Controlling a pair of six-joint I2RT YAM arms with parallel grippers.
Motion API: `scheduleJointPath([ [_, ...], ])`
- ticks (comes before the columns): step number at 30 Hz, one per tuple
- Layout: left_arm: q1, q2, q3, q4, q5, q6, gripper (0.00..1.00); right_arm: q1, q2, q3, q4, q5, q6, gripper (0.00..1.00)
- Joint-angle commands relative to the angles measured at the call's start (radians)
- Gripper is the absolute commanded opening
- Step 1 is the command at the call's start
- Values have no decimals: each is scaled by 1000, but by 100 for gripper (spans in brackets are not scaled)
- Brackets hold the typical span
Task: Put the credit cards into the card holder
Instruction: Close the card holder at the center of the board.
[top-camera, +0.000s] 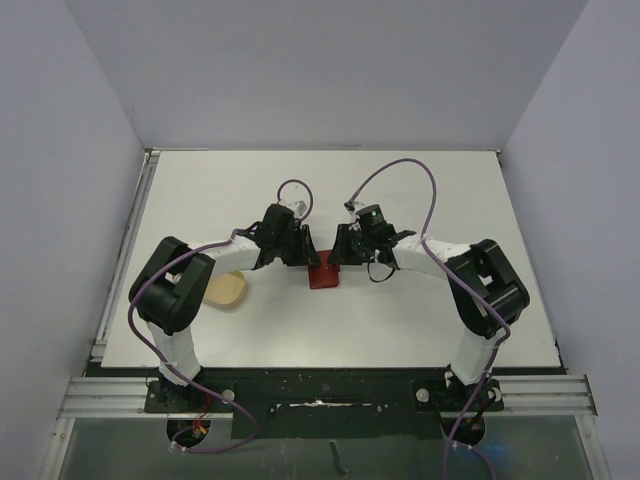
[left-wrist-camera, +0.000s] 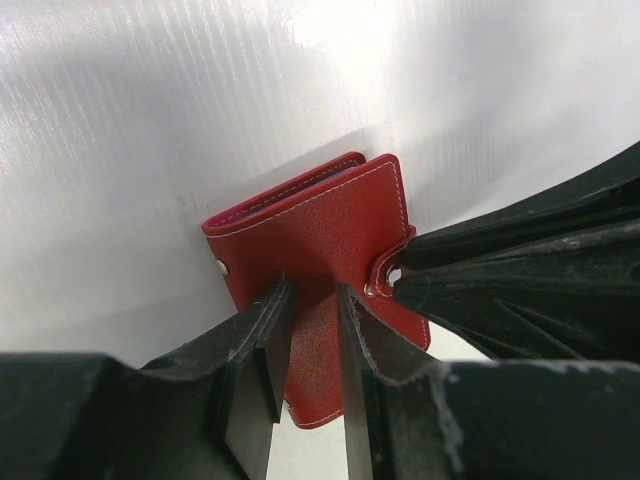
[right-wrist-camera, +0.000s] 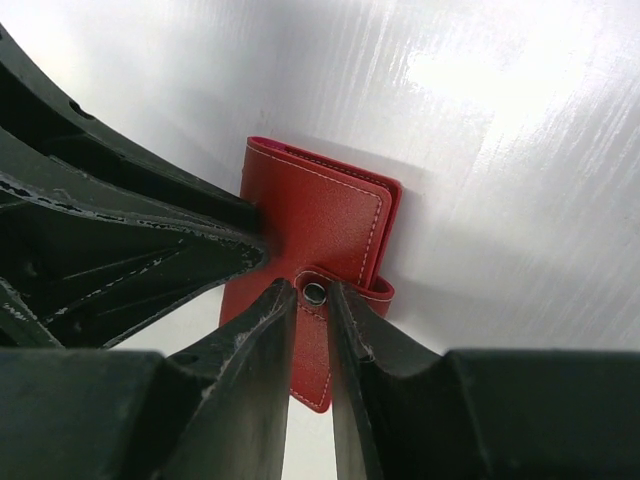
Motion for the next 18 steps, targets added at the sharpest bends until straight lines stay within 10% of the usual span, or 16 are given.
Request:
scheduleJointPath([
  [1,-8,10,2,-55,-60,19,24,19,12,23,38,-15,3,21],
  [18,-8,17,6,-58,-65,19,24,43,25,33,9,5,-10,20],
])
